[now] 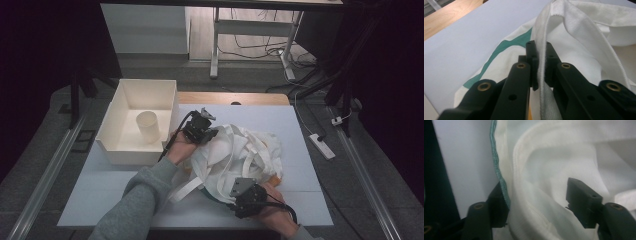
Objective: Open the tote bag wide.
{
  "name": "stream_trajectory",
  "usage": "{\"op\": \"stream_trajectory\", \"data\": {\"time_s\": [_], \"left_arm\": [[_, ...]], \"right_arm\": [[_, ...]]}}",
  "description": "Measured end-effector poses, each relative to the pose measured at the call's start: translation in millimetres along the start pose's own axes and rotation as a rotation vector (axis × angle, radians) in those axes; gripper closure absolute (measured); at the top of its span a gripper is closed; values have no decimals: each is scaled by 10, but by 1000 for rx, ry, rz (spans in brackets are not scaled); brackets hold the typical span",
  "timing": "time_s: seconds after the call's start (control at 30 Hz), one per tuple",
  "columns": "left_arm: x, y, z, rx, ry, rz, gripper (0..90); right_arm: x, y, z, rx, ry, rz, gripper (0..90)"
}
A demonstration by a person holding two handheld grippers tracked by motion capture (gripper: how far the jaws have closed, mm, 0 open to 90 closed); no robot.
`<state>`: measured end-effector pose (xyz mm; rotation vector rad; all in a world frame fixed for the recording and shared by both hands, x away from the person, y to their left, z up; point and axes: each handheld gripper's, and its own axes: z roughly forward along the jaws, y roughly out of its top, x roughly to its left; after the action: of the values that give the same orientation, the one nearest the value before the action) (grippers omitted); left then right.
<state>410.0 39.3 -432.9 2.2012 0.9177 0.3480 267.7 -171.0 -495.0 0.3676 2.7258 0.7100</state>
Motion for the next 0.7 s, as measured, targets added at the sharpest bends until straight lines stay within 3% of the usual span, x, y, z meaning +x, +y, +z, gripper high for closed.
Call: {"op": "stream_trajectory", "data": {"time_s": [0.07, 0.23, 0.27, 0.4, 0.53, 0.7], "left_arm": [[11, 0, -6, 0, 2, 0, 861], [45, 0, -14, -7, 13, -12, 861], [54, 1, -20, -10, 17, -13, 861], [75, 13, -89, -51, 40, -26, 862], [105, 44, -237, -114, 51, -43, 864], [88, 85, -415, -165, 47, -39, 864]], "right_arm": [[-19, -16, 2, 2, -4, 7, 460], [-106, -66, 10, 8, -39, 7, 819], [-124, -78, 1, 1, -47, 8, 848], [-123, -71, -156, -25, -64, 5, 865], [-6, -2, -477, -80, -75, -32, 867], [85, 83, -932, -228, 21, -16, 868]]}}
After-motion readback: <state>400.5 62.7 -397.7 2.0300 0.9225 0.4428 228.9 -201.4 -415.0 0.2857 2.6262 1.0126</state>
